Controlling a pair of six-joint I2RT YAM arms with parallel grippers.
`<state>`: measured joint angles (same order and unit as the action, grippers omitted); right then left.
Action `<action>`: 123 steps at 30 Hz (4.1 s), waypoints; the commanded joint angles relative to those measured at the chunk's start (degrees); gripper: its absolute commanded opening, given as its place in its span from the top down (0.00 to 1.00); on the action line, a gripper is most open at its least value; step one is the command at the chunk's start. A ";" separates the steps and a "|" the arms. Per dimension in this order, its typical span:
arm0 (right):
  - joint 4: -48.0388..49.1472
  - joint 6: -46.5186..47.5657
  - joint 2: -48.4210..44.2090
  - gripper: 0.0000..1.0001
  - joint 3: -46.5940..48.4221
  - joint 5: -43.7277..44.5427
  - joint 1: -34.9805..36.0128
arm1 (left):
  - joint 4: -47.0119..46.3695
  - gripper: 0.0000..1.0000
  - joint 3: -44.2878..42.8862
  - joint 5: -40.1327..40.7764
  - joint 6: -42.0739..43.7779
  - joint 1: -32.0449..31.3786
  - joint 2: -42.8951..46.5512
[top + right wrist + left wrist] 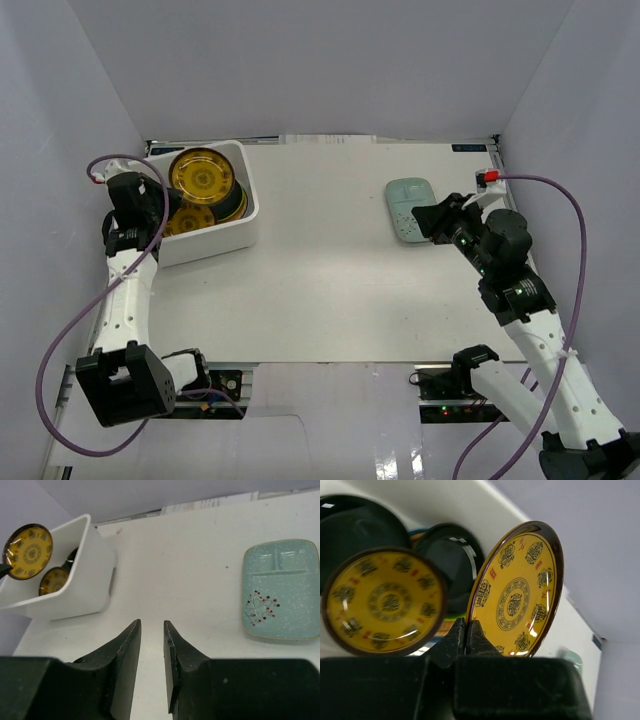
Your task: Place the plates into the plastic bin on the countertop
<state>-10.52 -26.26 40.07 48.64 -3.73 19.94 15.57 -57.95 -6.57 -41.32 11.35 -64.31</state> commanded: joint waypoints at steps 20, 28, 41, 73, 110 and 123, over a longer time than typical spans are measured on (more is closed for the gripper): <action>-0.37 13.69 39.09 0.22 10.24 -8.66 -18.00 | 3.68 0.37 -2.78 10.00 3.26 1.21 -11.72; -0.90 16.33 52.82 0.30 16.57 -8.51 -24.78 | 0.87 0.02 -2.51 4.58 2.47 1.13 -5.30; -0.38 17.13 73.12 0.35 27.56 -19.99 -27.06 | -4.22 0.02 -6.74 -25.55 11.09 -21.63 1.63; 15.80 -0.89 28.40 0.92 2.77 -27.56 -10.72 | 2.19 0.02 -10.08 -17.53 8.46 -47.56 -12.76; 15.27 -4.85 12.75 0.05 -4.34 -33.37 -7.03 | -4.68 1.00 -9.37 -20.41 -7.80 -15.07 -5.13; 13.33 -3.27 11.87 0.06 -8.30 -33.97 -7.11 | -3.18 1.00 0.73 -15.15 -13.52 5.70 -2.22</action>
<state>2.70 -30.68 52.86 40.93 -37.26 12.78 17.21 -56.90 -19.77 -52.53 17.30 -67.33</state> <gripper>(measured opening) 0.939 0.113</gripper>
